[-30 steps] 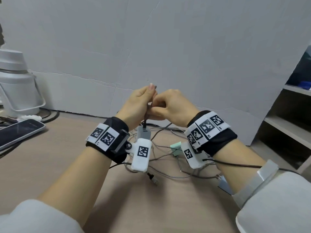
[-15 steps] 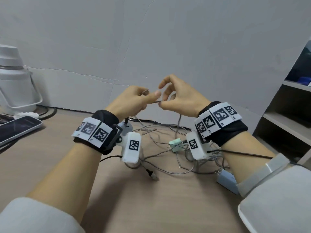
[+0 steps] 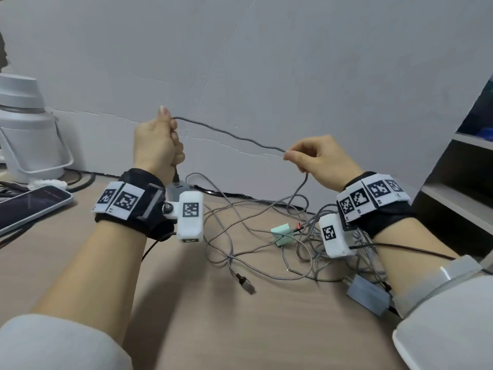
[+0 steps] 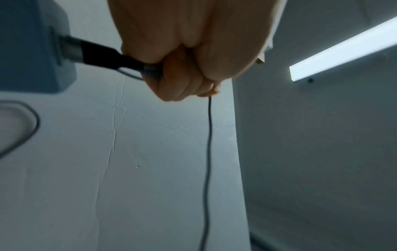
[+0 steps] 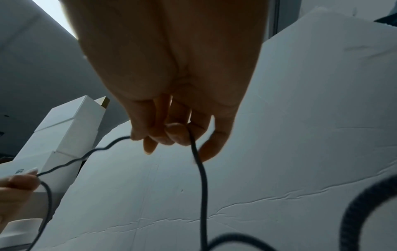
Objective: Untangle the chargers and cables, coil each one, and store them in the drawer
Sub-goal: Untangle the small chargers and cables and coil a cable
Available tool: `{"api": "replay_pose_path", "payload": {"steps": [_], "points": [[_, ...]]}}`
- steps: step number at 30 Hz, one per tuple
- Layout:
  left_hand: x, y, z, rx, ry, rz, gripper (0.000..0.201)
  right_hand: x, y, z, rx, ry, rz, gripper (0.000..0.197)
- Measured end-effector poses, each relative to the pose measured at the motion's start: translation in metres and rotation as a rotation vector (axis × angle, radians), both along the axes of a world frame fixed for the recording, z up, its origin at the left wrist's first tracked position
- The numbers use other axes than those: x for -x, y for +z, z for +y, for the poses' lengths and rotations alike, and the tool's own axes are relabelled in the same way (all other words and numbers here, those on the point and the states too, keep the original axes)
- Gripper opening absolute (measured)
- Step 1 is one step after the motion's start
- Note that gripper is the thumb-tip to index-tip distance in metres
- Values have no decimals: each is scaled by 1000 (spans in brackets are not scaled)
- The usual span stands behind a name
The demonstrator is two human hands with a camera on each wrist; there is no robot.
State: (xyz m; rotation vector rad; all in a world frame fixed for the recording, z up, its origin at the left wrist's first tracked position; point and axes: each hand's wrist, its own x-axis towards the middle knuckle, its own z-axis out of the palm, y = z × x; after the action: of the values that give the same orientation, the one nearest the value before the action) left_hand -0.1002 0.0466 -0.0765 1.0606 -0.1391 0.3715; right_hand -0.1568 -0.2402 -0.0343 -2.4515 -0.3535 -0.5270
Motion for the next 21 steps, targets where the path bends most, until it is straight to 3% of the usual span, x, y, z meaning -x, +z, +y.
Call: {"api": "replay_pose_path", "payload": {"steps": [5,8,10,15,21], "points": [[0,2,-7,191,-140,100,46,-13,-10,8,-33,-158,-120,23],[9,3,-23,141,-270,102,45,-16,-20,25,104,-316,-238,27],[17,4,-36,66,-330,67,44,-14,-24,43,243,-325,-186,29],[26,-3,-66,-82,-398,-146,41,0,-25,82,513,-102,18,25],[30,-13,-76,-219,-534,-203,41,10,-17,79,514,135,35,24]]}}
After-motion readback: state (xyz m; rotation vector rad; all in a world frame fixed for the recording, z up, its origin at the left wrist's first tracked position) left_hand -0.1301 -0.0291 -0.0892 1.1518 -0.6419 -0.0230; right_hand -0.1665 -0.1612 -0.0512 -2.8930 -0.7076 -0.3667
